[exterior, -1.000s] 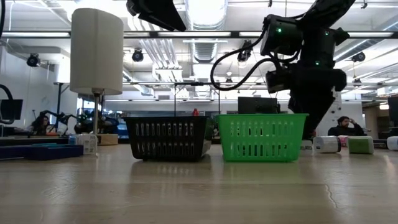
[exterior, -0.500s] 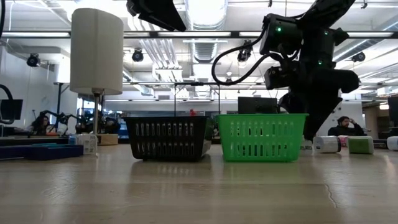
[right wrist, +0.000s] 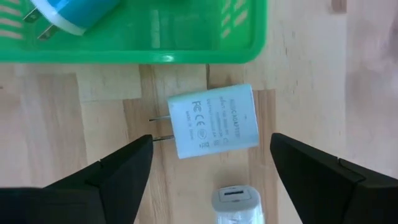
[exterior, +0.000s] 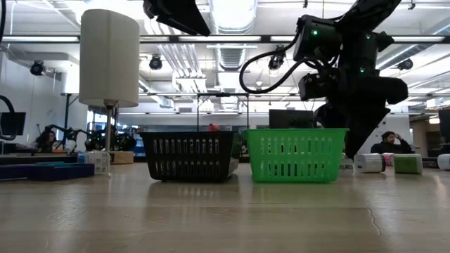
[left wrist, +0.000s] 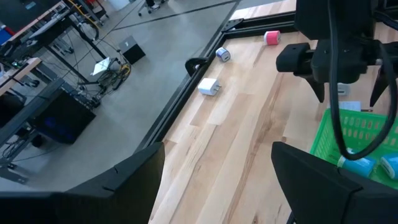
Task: Pick & Place Office items
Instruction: Put the bottom white charger adapter into the green basket
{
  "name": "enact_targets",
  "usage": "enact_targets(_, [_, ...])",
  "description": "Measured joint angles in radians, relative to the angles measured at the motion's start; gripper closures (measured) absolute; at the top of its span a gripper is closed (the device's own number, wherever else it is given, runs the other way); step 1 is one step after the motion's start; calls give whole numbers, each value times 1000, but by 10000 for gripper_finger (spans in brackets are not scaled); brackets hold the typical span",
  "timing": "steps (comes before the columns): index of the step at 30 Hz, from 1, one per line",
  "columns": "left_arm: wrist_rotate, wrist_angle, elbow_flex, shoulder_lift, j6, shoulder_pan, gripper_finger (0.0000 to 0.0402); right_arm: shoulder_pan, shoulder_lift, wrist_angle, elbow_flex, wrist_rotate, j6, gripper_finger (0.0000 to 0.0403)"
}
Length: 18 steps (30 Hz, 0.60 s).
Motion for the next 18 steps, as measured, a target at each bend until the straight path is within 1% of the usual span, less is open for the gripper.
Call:
enact_targets(2, [0, 0, 0, 0, 0, 0, 99, 0, 0, 2, 9, -1, -27, 87])
enact_targets(12, [0, -48, 0, 0, -23, 0, 99, 0, -1, 4, 38, 0, -30, 99])
enact_targets(18, [0, -59, 0, 0, -31, 0, 99, 0, -1, 0, 26, 0, 0, 95])
